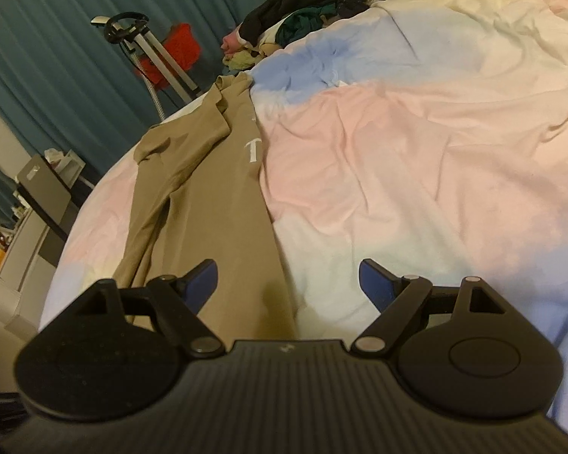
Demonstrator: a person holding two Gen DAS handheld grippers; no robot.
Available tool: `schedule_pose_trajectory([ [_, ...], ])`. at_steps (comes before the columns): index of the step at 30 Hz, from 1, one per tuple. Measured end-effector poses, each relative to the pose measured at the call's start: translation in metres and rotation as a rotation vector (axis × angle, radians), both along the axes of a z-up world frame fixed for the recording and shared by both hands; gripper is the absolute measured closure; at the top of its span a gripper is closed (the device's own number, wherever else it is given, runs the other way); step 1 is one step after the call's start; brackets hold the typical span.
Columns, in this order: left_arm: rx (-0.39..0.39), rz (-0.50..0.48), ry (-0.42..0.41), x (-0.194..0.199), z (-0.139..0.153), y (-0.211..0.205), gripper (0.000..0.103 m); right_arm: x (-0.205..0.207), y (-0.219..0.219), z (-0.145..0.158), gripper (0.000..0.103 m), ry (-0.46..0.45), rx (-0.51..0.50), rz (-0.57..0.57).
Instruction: Fold clothes
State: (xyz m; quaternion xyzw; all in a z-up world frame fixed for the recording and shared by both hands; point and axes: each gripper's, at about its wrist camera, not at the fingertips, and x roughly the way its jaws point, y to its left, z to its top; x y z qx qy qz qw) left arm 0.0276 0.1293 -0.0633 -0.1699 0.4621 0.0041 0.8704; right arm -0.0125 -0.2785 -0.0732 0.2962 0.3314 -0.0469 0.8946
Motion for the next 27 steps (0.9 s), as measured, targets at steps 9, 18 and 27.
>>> schedule_pose_trajectory([
  [9,0.059,-0.32,-0.313,-0.089,0.041,-0.104,0.092,-0.002,0.003,0.016,0.02,-0.07,-0.076,0.004],
  [18,0.0,-0.525,0.019,-0.063,-0.027,-0.18,0.091,-0.005,-0.008,0.002,0.02,0.024,-0.017,0.029],
  [27,-0.238,-0.455,0.012,-0.055,0.003,-0.112,0.027,-0.036,-0.02,-0.027,0.02,0.124,0.335,0.057],
])
